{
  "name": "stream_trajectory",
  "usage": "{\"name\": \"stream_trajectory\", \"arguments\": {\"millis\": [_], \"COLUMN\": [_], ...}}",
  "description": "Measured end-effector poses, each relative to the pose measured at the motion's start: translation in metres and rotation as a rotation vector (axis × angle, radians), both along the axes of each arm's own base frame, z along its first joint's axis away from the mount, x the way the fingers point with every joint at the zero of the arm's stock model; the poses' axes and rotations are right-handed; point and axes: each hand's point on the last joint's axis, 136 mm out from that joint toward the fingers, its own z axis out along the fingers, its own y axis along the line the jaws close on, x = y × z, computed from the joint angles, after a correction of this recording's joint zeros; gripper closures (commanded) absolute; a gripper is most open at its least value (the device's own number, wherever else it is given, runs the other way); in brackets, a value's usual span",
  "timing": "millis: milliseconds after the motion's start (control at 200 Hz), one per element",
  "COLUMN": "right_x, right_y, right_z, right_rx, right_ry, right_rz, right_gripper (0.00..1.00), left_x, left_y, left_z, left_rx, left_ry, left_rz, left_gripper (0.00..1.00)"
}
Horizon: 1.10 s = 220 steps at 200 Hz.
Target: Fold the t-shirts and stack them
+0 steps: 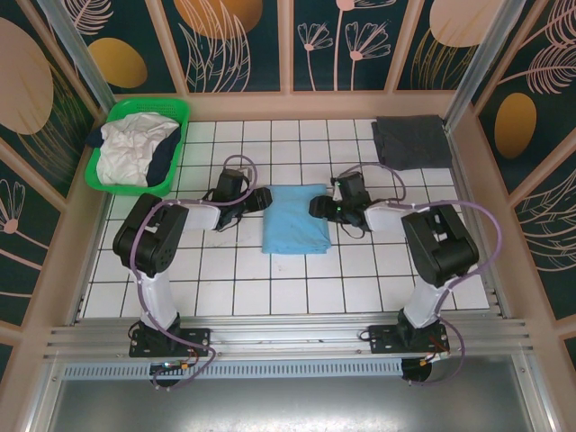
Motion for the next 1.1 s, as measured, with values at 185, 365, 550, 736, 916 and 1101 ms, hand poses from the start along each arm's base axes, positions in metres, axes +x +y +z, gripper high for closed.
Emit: {"name": "stream_trajectory", "arguments": {"millis": [185,365,550,736,916,1101], "right_x": [0.000,0.002,0.002,-0.007,-0.001,0.039], "right_y": [0.006,0.008,0.008,0.038,0.027,-0.036], "right_z": [-0.008,-0.010,-0.012,-0.010,0.000,0.034], "right_rx": [-0.084,-0.149,-0.201,-0.166,-0.194,-0.241], "right_ry": [0.021,0.041,0.048,0.017,-0.030,-0.134], "right_rz": [-0.014,-0.025,-0.024,0.073,0.128,0.078], "right_gripper": [0.48,0.44,0.65,0.86,0.98,1.00], "left_x": [-0.001,-0.002,-0.004,-0.016,-0.020,-0.021], "left_y": [0.004,0.010,0.015,0.030,0.047,0.063], "left_z": [0.000,0.007,0.012,0.017,0.051,0.078], "left_rx": [0.026,0.059,0.078,0.087,0.091,0.111], "left_ry": [-0.001,-0.014,-0.029,-0.028,-0.101,-0.172], "left_rz": [0.003,0.015,0.023,0.045,0.088,0.129], "left_gripper": [0.36,0.36,0.35,0.33,0.31,0.28]}}
